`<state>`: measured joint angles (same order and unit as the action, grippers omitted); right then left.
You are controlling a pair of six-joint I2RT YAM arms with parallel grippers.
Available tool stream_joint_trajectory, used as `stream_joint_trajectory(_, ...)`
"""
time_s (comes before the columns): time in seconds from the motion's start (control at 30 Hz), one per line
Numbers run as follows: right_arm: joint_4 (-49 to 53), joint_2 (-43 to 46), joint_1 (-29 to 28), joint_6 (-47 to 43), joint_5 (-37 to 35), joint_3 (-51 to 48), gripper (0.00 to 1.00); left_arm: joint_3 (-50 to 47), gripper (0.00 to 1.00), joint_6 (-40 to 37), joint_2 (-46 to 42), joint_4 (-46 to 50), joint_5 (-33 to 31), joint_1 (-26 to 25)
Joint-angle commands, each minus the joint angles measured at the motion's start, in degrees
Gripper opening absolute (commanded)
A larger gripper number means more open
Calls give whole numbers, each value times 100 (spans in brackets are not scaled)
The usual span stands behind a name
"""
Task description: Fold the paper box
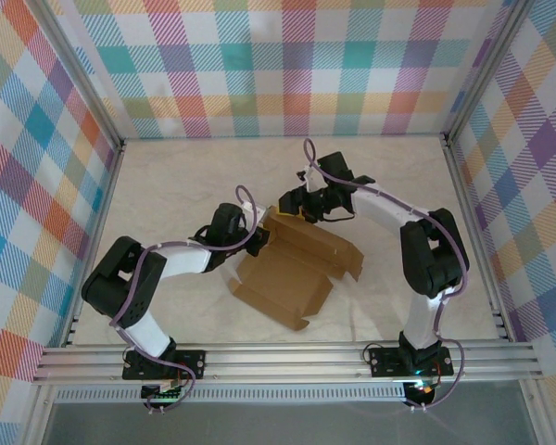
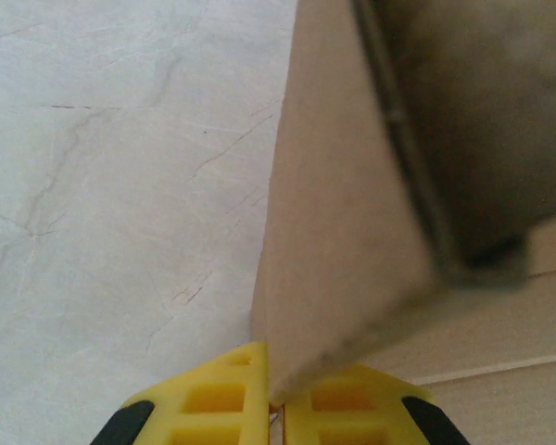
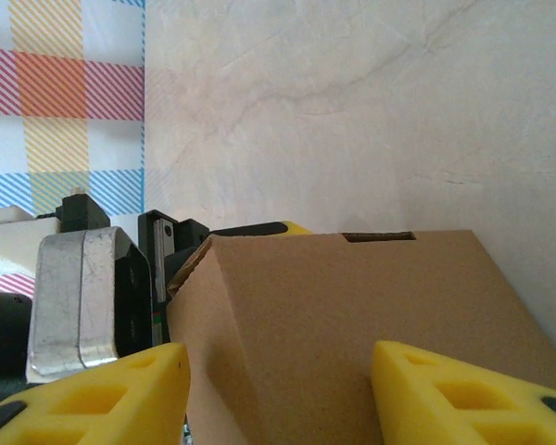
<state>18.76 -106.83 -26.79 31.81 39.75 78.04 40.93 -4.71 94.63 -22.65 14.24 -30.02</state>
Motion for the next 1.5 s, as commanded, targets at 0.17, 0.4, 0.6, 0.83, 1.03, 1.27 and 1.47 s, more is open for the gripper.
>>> stream_joint_trajectory(0.17, -121, -392, -96, 124, 315, 399, 52, -104, 13, -13, -89, -65, -175, -83)
stream_joint_trajectory(0.4, -70, -409, -92, 45, 261, 156, 46, -156, 22, 75, 7, -372, -233, -83)
stream_joint_trajectory(0.6, -65, -435, -90, 35, 341, 111, 43, -129, 26, 121, 73, -715, -273, -83)
stream_joint_trajectory(0.83, -64, -589, -94, 69, 513, 185, 41, -6, 26, 232, 224, -933, -229, -79)
stream_joint_trajectory(1.03, -379, -655, -86, 318, 760, 91, 41, 55, 23, 502, 486, -1238, -369, -83)
stream_joint_trajectory(1.27, -723, -640, -92, 656, 914, -84, 41, 107, 8, 746, 727, -1458, -461, -83)
stream_joint_trajectory(1.47, -957, -624, -97, 851, 964, -240, 41, 119, 25, 766, 764, -1507, -443, -87)
